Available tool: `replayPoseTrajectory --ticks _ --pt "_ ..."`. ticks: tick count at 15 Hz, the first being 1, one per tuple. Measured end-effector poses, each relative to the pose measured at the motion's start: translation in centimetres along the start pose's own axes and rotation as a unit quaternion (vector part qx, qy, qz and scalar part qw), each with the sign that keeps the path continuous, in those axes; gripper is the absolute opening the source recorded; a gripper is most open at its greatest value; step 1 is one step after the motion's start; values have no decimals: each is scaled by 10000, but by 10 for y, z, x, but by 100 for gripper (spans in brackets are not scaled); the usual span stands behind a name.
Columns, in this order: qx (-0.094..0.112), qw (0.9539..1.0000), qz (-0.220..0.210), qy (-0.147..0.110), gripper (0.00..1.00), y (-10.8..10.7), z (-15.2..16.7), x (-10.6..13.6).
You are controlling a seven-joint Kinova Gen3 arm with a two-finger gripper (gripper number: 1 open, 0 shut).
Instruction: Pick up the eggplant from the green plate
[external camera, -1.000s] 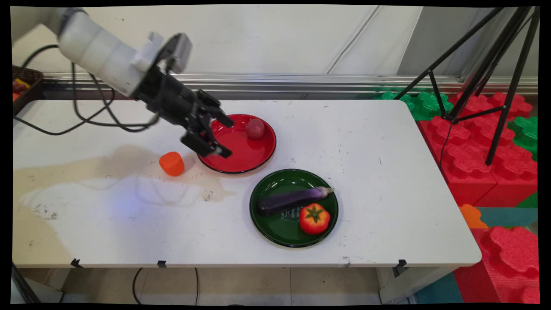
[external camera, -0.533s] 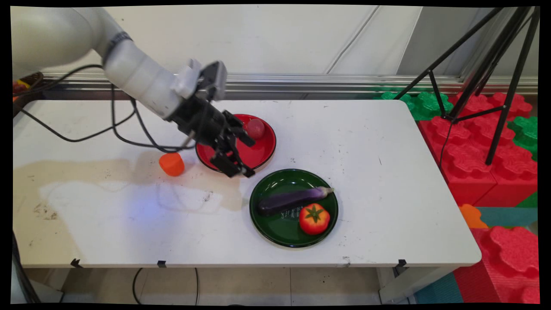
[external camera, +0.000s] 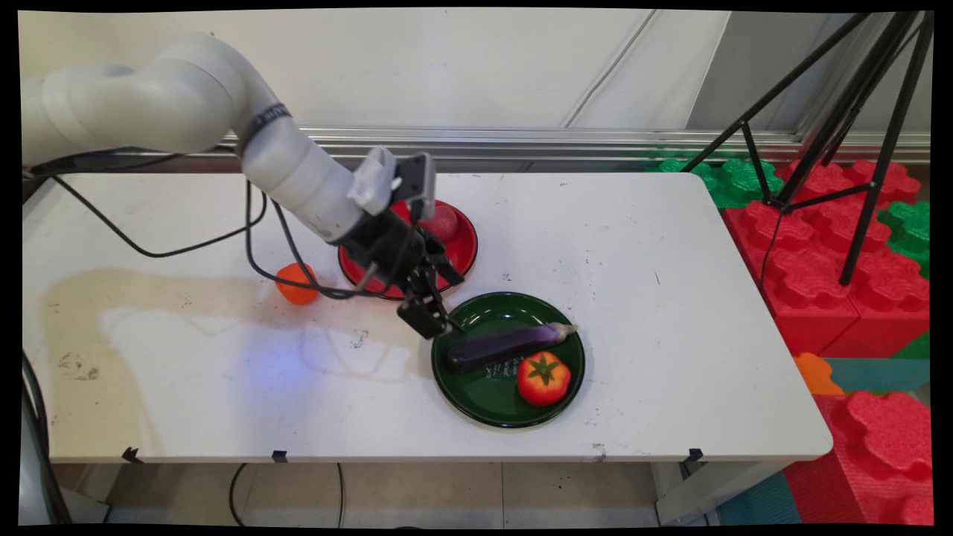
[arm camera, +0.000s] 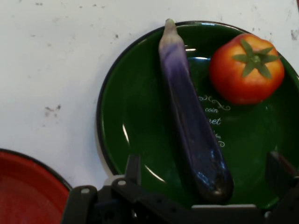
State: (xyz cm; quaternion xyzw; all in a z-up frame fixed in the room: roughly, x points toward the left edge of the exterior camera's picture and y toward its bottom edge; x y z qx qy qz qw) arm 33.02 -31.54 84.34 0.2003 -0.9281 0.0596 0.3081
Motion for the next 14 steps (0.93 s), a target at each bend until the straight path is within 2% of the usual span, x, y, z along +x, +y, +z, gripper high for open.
replayPoseTrajectory --ticks 4,14 --pt "-55 9999 4 -145 100 4 27 2" --pt "-102 9995 33 -311 100 7 66 0"
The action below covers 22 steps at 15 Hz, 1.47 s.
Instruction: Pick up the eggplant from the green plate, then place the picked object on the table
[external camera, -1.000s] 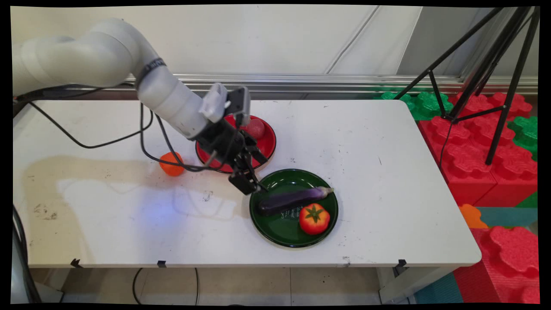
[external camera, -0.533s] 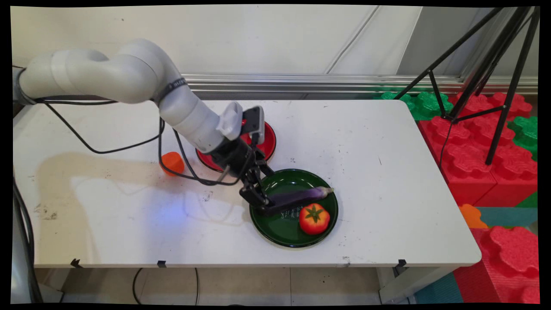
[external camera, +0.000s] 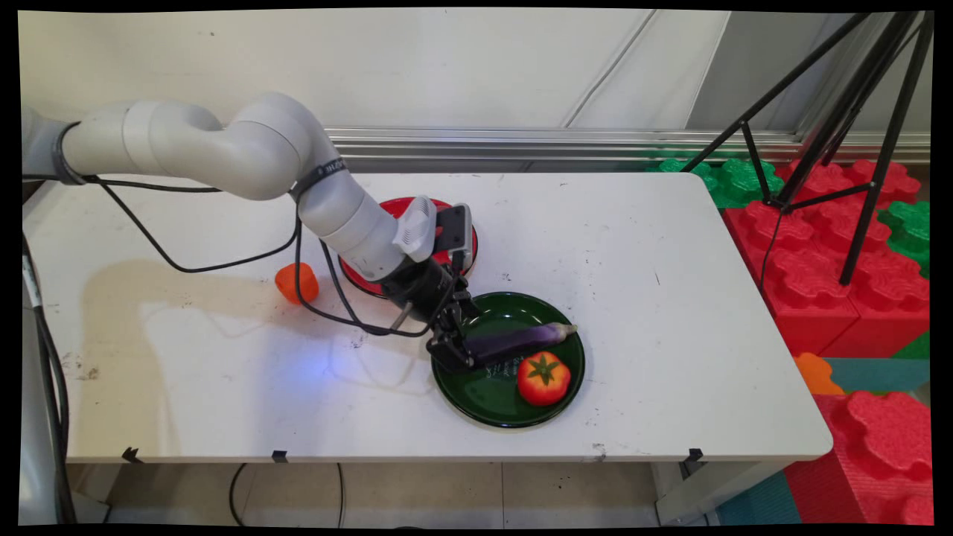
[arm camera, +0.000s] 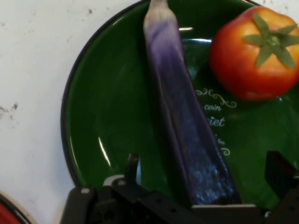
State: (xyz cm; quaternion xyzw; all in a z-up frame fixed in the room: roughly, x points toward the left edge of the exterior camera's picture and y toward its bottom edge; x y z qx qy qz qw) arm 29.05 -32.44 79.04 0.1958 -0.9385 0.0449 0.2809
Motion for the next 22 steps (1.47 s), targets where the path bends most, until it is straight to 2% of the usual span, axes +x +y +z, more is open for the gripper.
replayPoseTrajectory --ticks 2,3,14,22 --pt "2 10000 13 3 100 0 4 1" --pt "2 10000 22 7 0 0 6 2" --pt "34 9999 18 165 0 -1 6 9" --pt "117 9991 60 413 0 0 -29 9"
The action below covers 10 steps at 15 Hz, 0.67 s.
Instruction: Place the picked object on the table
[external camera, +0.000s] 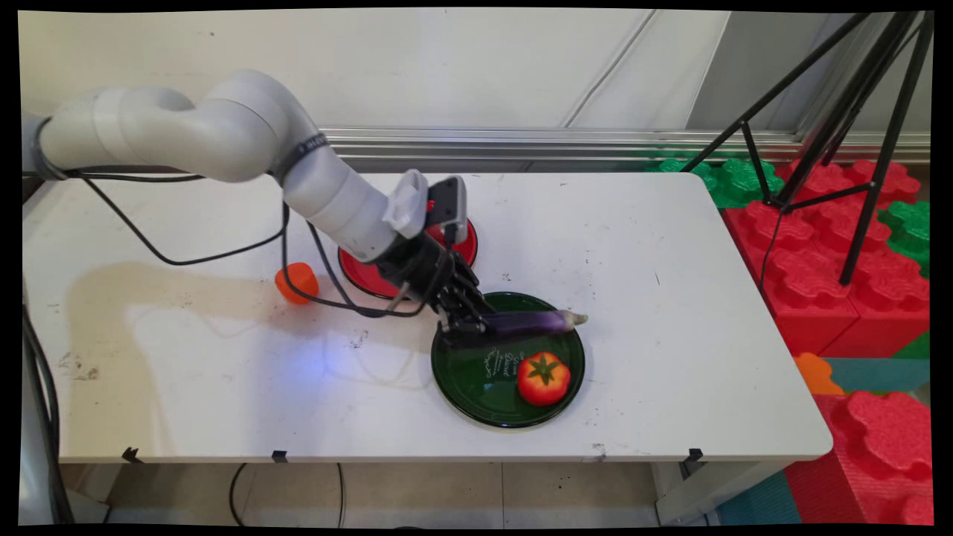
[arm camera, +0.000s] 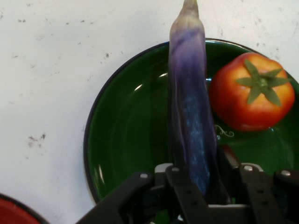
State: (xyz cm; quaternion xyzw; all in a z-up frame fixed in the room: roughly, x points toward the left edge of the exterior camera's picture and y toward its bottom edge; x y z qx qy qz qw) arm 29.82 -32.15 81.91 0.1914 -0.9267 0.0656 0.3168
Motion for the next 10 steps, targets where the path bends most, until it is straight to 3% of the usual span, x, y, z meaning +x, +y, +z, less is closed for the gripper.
replayPoseTrajectory --ticks 10 --pt "172 9990 371 190 0 5 -91 -16"
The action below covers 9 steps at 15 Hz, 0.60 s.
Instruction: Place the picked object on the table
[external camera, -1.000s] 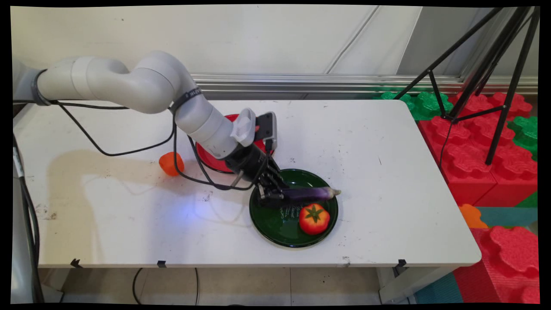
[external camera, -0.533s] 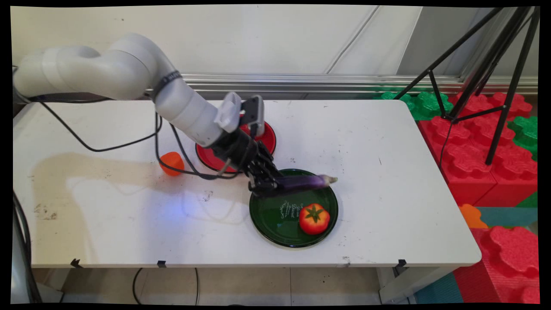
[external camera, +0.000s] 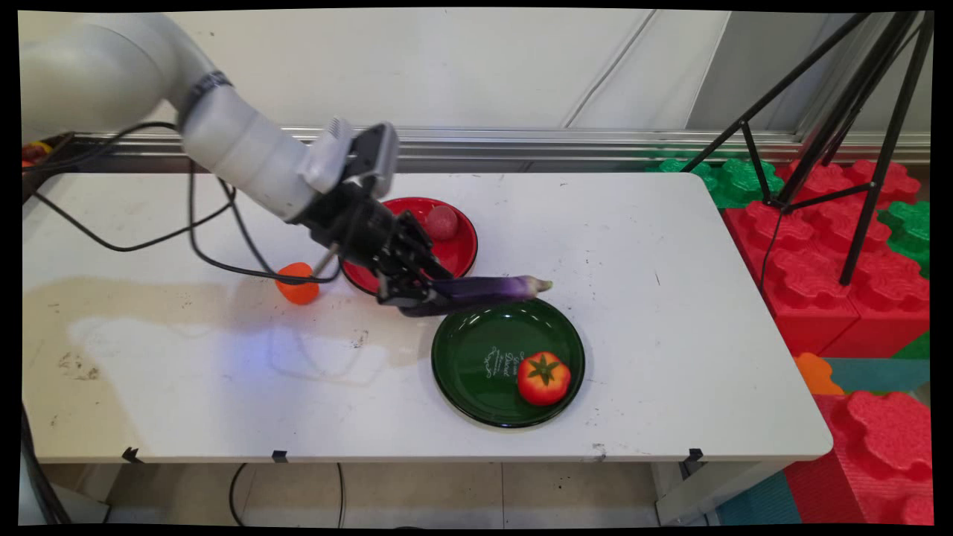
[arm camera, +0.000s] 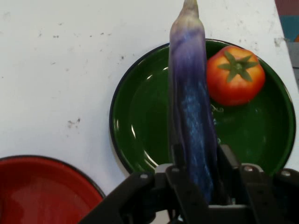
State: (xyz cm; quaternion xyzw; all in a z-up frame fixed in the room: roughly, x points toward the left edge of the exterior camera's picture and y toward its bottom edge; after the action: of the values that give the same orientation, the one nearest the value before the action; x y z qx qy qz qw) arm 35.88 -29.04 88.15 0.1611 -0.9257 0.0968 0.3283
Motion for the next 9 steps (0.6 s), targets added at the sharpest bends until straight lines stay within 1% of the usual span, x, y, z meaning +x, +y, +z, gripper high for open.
replayPoseTrajectory --ticks 3,6,9 --pt "14 9999 103 -1 0 1 -29 -11" --pt "15 9997 199 -108 0 2 -53 -28" --pt "0 9992 308 -261 0 3 -70 -46"
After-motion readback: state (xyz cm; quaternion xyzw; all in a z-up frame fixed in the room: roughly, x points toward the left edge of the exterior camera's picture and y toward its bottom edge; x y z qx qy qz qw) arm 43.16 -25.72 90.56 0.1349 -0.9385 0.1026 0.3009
